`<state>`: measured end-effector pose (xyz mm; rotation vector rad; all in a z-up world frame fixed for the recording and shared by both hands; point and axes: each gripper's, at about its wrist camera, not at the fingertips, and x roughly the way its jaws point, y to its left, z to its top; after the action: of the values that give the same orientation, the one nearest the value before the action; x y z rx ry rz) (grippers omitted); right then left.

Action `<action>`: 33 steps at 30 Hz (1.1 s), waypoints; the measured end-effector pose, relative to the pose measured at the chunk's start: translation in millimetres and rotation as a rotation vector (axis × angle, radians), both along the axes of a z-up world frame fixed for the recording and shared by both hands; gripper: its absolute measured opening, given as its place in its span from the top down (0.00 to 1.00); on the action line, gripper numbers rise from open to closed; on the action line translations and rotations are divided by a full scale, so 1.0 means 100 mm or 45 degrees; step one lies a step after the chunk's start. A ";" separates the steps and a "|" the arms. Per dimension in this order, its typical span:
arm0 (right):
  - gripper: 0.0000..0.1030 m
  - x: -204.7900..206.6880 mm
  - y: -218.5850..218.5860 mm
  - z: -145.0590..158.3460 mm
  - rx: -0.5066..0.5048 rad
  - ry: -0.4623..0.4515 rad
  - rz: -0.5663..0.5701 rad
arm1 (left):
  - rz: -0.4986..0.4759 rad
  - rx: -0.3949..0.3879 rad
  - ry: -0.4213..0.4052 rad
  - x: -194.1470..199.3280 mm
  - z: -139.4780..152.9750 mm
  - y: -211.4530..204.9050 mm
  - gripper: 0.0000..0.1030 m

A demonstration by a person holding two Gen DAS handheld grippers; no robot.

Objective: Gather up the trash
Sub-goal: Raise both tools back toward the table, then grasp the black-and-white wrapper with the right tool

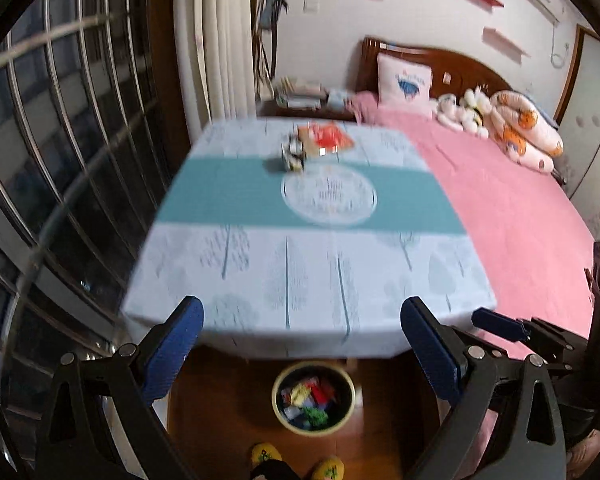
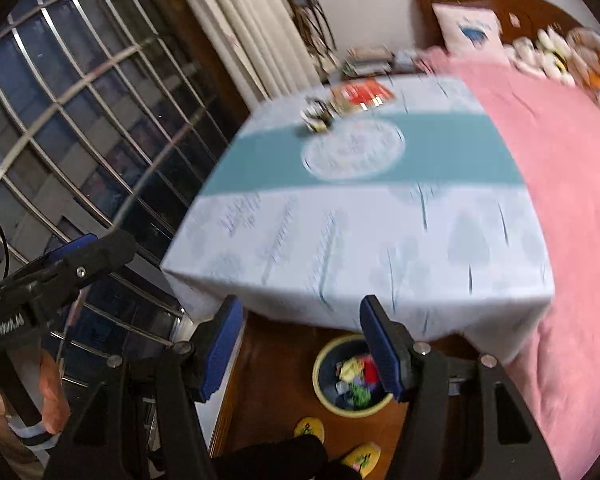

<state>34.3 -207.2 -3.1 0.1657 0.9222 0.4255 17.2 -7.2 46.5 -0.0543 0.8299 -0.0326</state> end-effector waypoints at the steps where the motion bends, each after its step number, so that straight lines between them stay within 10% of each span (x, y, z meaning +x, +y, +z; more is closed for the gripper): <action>1: 0.40 0.06 0.02 0.08 0.004 -0.022 0.004 | 0.003 0.006 -0.026 0.02 0.08 -0.01 0.05; 16: 0.40 1.39 0.53 0.44 -0.034 -0.126 -0.012 | -0.064 0.093 -0.087 1.29 0.25 0.20 0.05; 33: 0.40 3.65 1.32 -0.41 -0.144 0.111 -0.229 | -0.244 0.118 0.143 3.83 -0.55 1.01 0.05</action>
<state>399.7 -75.6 -44.1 0.1636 1.0049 0.2003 400.5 93.8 -8.5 0.1116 0.9457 -0.1724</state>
